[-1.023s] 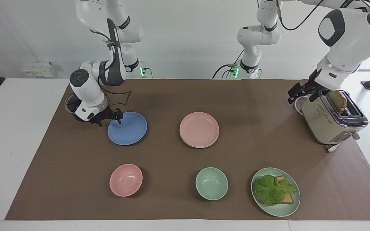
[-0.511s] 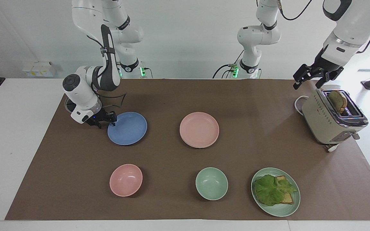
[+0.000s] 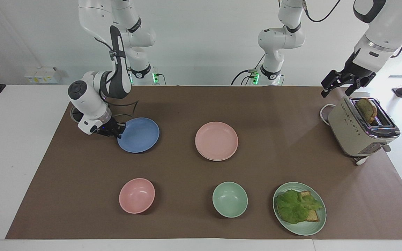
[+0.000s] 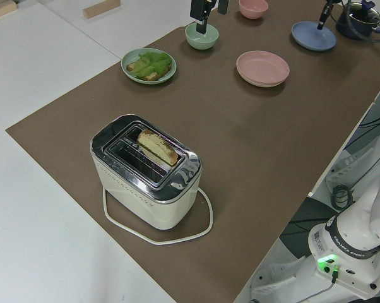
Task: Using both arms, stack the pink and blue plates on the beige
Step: 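Lift the blue plate with the right gripper toward the pink plate, then lower the blue plate onto the pink plate with the right gripper, then open the right gripper to release the blue plate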
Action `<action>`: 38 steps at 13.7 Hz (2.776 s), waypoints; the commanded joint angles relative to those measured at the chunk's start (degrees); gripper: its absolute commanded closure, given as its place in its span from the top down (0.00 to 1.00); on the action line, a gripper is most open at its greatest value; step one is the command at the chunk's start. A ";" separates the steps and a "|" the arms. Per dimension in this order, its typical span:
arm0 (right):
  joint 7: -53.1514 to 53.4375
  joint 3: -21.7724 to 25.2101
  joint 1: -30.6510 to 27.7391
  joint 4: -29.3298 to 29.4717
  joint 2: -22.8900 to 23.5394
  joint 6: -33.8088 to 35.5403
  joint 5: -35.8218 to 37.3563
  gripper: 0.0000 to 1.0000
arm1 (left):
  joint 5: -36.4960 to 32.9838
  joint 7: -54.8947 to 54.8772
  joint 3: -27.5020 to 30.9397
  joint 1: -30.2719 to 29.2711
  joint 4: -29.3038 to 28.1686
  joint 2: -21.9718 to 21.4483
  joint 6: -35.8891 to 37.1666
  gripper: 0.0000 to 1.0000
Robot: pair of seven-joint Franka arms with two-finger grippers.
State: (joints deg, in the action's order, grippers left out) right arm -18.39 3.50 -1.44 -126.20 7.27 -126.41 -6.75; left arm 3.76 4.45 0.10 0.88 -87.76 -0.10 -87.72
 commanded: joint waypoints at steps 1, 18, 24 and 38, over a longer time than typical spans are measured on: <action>0.28 -0.16 0.21 8.31 1.00 8.44 -1.08 0.00 | -0.86 -0.32 -0.36 -0.53 -0.48 -0.43 0.26 1.00; 32.86 -0.25 27.44 24.50 6.00 8.82 -5.47 0.00 | -0.86 -0.41 -0.36 -0.53 -0.48 -0.43 0.26 1.00; 41.59 -0.60 33.87 23.98 11.89 -1.11 -8.02 0.00 | -0.86 -0.40 -0.36 -0.53 -0.48 -0.43 0.26 1.00; 35.53 -0.60 32.29 19.41 12.60 -1.65 -8.28 0.00 | -0.86 -0.41 -0.36 -0.53 -0.48 -0.43 0.26 1.00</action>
State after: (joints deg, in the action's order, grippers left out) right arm 18.86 3.22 30.97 -105.81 19.98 -127.22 -13.30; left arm 3.76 4.45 0.10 0.88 -87.76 -0.10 -87.72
